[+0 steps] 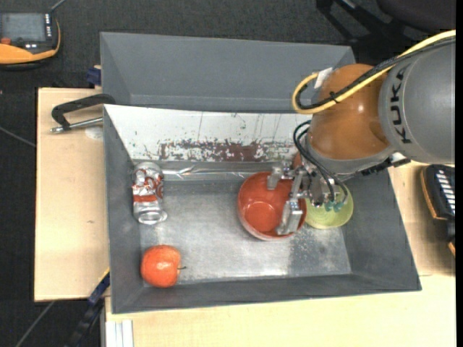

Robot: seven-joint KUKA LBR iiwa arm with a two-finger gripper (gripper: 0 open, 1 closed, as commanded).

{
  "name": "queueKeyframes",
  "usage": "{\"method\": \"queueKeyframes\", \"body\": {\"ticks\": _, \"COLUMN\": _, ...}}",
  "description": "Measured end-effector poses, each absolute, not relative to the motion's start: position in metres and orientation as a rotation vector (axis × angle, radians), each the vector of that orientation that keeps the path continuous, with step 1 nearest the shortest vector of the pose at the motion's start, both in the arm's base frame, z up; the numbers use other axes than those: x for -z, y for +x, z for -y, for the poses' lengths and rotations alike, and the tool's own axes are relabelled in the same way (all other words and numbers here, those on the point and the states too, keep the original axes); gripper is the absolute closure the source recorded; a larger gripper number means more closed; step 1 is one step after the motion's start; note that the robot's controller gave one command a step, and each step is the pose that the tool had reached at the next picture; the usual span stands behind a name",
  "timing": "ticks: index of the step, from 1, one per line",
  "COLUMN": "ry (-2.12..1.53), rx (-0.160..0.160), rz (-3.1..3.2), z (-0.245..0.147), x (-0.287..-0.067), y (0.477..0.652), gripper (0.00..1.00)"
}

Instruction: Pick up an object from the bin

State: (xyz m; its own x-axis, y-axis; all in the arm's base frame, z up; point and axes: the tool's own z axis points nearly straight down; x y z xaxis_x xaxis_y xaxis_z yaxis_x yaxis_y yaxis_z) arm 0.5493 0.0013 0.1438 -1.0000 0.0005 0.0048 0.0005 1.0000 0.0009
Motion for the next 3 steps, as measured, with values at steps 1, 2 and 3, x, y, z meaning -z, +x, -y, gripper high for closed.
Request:
{"method": "queueKeyframes", "body": {"ticks": 1, "ry": 0.123, "rx": 0.001, "rz": 3.134, "z": 0.035, "x": -0.140, "y": 0.527, "gripper": 0.00}}
{"method": "queueKeyframes", "body": {"ticks": 2, "ry": 0.318, "rx": 0.005, "rz": 3.123, "z": 0.047, "x": -0.069, "y": 0.570, "gripper": 0.00}}
{"method": "queueKeyframes", "body": {"ticks": 3, "ry": 0.318, "rx": 0.006, "rz": 3.123, "z": 0.047, "x": -0.072, "y": 0.570, "gripper": 1.00}}
